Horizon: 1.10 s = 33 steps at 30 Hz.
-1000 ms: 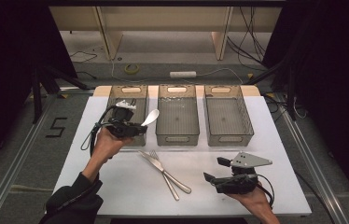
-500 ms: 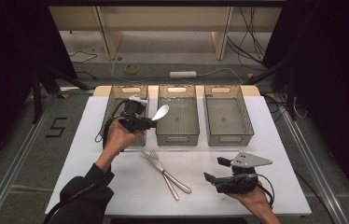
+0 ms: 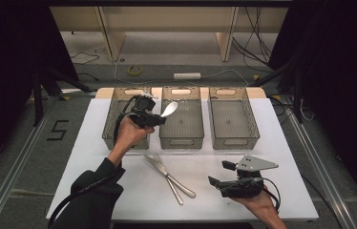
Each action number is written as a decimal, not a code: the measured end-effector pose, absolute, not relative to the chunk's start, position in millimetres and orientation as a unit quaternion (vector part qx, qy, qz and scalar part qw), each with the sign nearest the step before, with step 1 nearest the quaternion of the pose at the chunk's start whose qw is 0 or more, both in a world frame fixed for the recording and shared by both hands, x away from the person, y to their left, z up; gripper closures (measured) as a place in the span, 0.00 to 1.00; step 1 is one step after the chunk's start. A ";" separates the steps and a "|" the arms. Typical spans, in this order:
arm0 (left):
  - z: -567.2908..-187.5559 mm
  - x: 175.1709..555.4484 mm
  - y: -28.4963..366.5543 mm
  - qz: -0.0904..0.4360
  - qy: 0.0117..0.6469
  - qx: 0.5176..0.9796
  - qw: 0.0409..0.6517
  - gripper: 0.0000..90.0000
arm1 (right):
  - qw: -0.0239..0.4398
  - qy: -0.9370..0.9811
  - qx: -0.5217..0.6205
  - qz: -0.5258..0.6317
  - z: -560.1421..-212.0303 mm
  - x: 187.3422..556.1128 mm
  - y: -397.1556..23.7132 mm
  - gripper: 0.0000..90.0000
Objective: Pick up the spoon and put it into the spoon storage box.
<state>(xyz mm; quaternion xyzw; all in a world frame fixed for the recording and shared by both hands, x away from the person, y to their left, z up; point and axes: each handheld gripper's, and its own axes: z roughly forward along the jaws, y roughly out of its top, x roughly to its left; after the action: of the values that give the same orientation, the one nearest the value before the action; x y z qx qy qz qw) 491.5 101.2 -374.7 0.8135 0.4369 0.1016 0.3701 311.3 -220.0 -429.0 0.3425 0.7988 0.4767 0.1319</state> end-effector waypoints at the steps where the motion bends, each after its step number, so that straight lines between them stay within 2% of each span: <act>1: -374.5 493.1 99.9 0.104 0.436 0.814 0.370 0.83 | 0.131 0.799 0.343 0.476 -429.0 311.4 -220.1 0.28; 33: -384.7 526.9 48.4 0.102 0.437 0.821 0.353 0.83 | 0.129 0.798 0.341 0.480 -428.7 311.0 -220.7 0.28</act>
<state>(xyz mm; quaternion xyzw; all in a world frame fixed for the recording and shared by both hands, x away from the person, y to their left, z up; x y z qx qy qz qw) 526.9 48.4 -384.7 0.8207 0.4374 0.1017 0.3533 311.0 -220.7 -428.7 0.3405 0.7982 0.4799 0.1290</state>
